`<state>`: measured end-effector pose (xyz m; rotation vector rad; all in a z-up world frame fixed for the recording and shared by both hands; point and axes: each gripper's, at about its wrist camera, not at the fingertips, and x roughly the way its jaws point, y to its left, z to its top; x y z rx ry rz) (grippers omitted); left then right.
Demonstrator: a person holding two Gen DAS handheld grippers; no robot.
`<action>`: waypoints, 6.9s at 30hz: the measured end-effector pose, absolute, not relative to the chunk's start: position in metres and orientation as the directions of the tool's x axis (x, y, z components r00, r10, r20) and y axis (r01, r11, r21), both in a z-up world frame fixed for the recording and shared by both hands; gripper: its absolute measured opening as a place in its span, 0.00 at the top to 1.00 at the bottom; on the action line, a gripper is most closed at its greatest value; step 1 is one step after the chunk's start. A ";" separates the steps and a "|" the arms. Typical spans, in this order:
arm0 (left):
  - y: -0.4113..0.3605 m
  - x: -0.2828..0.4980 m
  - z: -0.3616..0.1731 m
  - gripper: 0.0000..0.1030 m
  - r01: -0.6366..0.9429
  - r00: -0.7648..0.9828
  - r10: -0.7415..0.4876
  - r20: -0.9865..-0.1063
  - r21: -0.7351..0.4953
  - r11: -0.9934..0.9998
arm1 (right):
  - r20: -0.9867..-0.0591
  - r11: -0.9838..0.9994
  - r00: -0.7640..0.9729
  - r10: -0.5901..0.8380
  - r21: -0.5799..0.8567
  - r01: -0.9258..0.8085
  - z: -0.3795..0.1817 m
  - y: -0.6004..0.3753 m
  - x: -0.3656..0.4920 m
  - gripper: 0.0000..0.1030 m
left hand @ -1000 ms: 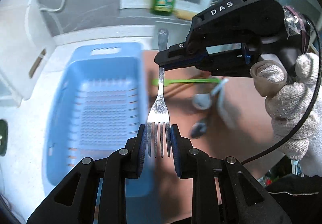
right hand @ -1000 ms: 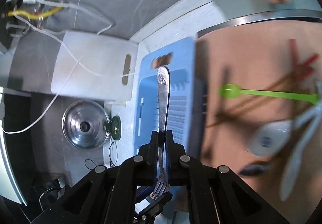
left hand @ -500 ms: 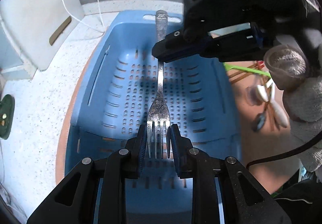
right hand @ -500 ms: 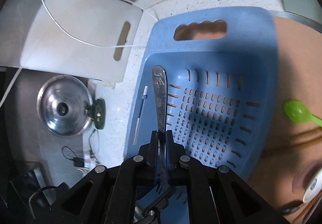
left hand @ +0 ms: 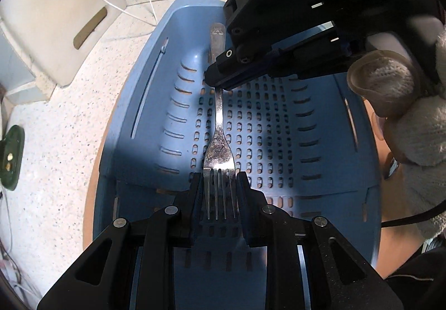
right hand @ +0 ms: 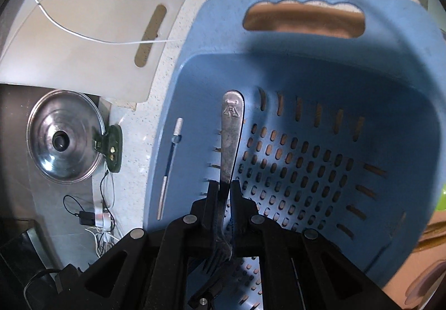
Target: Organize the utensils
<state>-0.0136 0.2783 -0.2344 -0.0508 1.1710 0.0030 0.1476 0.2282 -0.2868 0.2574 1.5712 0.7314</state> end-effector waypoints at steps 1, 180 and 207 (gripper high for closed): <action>0.280 -0.012 -0.236 0.78 -0.031 0.387 -0.024 -0.922 -0.039 0.999 | -0.813 0.771 -0.157 0.561 0.582 -0.257 -0.288 0.231 0.147 0.92; 0.255 -0.032 -0.219 0.79 -0.024 0.442 -0.149 -0.885 -0.177 0.984 | -0.814 0.783 -0.104 0.571 0.578 -0.229 -0.253 0.185 0.139 0.88; 0.269 -0.025 -0.237 0.77 -0.113 0.381 -0.106 -0.918 -0.160 0.981 | -0.899 0.833 -0.105 0.424 0.433 -0.343 -0.277 0.242 0.137 0.87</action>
